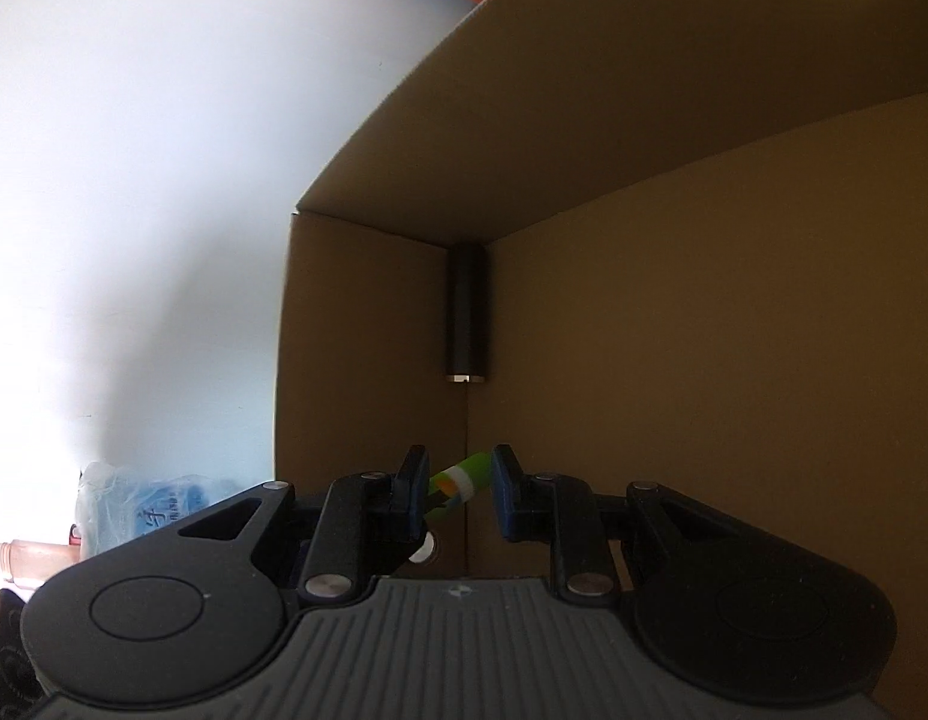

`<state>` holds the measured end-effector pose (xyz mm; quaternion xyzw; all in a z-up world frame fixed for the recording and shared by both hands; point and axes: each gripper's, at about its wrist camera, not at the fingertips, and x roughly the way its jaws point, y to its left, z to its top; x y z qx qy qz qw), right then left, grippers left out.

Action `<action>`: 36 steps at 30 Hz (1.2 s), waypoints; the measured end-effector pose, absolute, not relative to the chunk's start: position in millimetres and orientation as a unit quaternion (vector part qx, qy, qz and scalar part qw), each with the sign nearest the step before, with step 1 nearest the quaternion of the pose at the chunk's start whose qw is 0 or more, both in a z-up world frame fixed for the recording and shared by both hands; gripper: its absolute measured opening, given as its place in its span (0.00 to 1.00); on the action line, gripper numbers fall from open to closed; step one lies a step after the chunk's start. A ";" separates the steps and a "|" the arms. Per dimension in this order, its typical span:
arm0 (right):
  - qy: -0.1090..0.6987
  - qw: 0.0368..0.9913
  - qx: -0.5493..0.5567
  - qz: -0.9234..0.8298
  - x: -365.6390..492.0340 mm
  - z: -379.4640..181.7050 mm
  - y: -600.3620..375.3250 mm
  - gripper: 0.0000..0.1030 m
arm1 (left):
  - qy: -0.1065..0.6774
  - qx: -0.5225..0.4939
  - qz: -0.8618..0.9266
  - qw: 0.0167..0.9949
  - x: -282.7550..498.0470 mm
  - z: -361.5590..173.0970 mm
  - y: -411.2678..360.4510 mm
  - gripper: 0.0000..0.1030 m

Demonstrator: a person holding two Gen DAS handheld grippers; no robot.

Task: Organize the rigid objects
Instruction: 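Lower the green-and-white tube into the box and open the right gripper, then grasp the remaining black item on the pink lid with the right gripper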

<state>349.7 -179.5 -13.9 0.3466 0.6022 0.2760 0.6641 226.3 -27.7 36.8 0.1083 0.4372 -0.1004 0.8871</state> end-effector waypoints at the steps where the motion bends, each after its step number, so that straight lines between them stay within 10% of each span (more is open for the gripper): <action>1: 0.603 0.662 0.349 0.275 347.8 -13.3 -179.6 0.24 | 0.439 0.108 -0.098 0.887 227.0 36.7 -26.6 0.14; 22: 0.464 0.725 0.413 0.297 233.4 77.5 -305.6 0.24 | 0.347 0.017 -0.118 0.930 154.2 86.4 -5.6 0.21; 36: 0.489 0.763 0.386 0.173 128.6 13.4 -337.6 0.25 | 0.388 0.033 -0.284 0.876 88.4 17.2 -98.6 0.24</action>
